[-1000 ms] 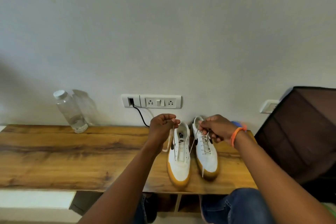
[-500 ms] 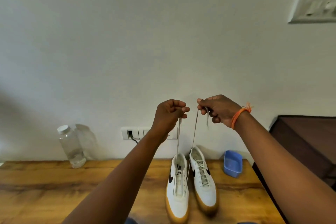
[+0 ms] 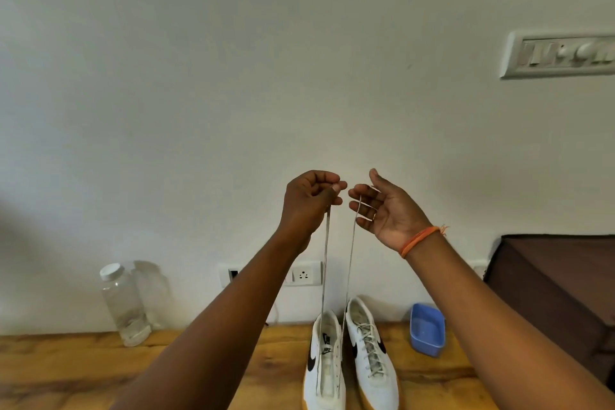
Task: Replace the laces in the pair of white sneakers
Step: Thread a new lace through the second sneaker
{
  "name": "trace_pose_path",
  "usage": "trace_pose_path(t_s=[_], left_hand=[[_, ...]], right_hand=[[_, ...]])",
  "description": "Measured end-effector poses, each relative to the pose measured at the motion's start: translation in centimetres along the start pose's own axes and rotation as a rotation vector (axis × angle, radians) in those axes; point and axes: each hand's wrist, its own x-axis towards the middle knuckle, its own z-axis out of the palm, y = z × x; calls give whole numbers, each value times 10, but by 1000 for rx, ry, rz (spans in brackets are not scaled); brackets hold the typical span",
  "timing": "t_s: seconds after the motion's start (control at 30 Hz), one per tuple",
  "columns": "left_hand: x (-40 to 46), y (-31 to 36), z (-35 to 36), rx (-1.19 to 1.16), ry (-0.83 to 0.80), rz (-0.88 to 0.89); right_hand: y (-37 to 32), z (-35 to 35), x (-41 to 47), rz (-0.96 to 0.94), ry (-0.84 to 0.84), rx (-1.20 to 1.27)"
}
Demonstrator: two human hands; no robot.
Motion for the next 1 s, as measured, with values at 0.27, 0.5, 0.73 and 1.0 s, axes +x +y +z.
trace_pose_path(t_s=[0.27, 0.5, 0.73, 1.0], left_hand=[[20, 16, 3, 11, 19, 35], [26, 19, 13, -14, 2, 35], [32, 11, 0, 101, 37, 47], [-16, -139, -108, 969, -98, -223]], right_hand=[[-4, 5, 4, -440, 28, -107], [-1, 6, 8, -588, 145, -173], [1, -10, 12, -417, 123, -162], [117, -81, 26, -71, 160, -835]])
